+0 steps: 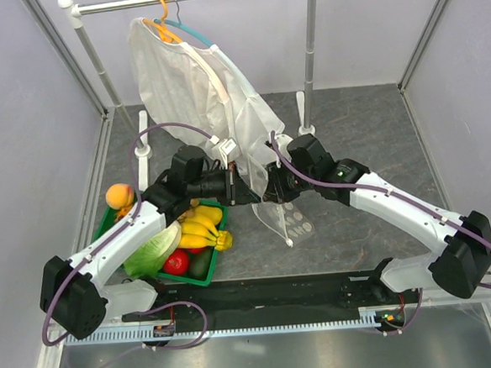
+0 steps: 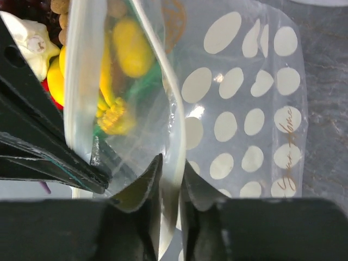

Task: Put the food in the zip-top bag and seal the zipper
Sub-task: Open the zipper of the food storage bag.

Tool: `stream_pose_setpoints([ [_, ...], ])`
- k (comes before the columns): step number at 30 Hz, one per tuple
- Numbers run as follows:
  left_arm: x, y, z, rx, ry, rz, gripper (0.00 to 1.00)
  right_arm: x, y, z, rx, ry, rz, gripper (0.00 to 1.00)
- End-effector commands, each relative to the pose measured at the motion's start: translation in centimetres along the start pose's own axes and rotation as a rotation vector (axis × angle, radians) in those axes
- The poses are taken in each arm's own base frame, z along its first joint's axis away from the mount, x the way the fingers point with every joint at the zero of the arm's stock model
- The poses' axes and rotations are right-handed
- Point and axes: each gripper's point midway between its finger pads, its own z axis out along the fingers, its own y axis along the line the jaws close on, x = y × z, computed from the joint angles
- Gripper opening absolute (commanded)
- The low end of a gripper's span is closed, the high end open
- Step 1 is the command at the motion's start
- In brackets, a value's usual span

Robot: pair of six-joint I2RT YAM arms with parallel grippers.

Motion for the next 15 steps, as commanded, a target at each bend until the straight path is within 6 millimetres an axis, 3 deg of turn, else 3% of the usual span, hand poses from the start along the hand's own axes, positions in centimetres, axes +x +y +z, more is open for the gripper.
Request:
stream_pose_setpoints([
  [1, -0.3, 0.4, -1.4, -0.020, -0.011, 0.074, 0.02, -2.2, -0.2, -1.8, 0.027, -0.022, -0.048, 0.18],
  [5, 0.3, 4.7, -2.3, -0.187, 0.022, 0.078, 0.02, -1.4, -1.3, -3.9, 0.082, 0.038, -0.069, 0.15],
  [8, 1.3, 7.4, -2.5, -0.265, 0.074, 0.060, 0.02, -0.9, -1.5, -5.0, 0.090, 0.041, -0.092, 0.07],
  [11, 1.4, 8.6, -2.6, -0.294, 0.088, 0.055, 0.02, -0.3, -1.8, -5.5, 0.102, 0.050, -0.099, 0.00],
  [15, 0.9, 8.7, -2.5, -0.297, 0.086, 0.069, 0.02, 0.0, -2.6, -5.6, 0.130, 0.047, -0.087, 0.00],
])
